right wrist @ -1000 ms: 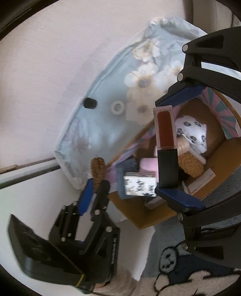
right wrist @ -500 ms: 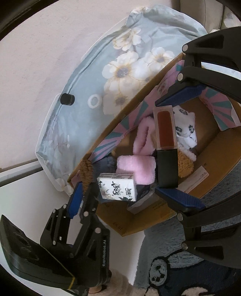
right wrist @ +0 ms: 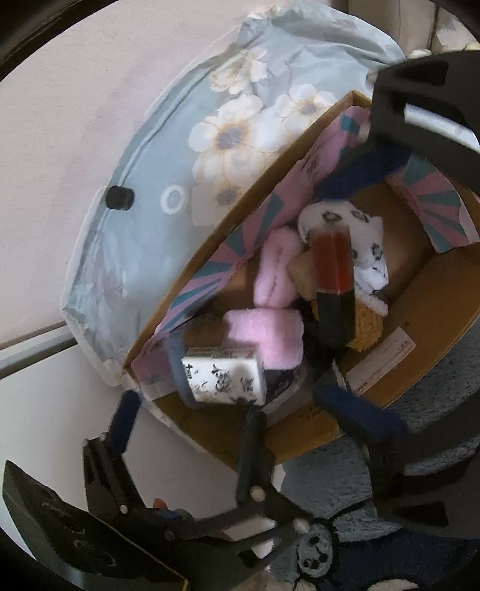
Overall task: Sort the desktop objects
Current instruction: 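Carry hair tie and lipstick into the cardboard box and open both tools, then move both tools back over the tray toward the black cap and tape ring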
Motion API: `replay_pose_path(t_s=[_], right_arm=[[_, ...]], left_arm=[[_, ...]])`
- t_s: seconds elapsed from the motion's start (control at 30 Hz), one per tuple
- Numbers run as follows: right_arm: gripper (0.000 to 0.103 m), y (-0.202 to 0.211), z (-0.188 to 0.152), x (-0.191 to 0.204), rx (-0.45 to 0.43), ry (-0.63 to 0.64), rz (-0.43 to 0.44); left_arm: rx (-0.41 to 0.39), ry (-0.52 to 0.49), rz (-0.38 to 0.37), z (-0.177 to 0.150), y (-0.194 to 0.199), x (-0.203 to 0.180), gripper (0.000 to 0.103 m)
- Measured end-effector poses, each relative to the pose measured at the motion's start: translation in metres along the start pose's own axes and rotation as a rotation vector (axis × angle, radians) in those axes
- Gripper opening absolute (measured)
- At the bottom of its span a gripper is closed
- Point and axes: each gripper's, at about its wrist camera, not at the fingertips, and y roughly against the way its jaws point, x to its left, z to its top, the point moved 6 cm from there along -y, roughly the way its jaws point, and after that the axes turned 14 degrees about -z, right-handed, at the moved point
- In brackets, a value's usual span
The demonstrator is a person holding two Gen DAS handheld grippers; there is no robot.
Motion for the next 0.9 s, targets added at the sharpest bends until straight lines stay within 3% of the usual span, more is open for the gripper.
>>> replay_pose_path(t_s=[0.43,0.67,0.9], right_arm=[[0.103,0.022,0.003,-0.018,-0.074,-0.077,-0.031],[0.103,0.027,-0.002,-0.021,-0.036,-0.07,-0.01],[0.103,0.052,0.008,-0.022,-0.155,-0.054,-0.013]], left_arm=[[-0.014,0.021,0.038,-0.001,0.009,0.007,0.103],[-0.033,0.049,0.032,0.001,0.012,0.009,0.103],[-0.065,0.076,0.02,-0.003,0.017,0.009,0.103]])
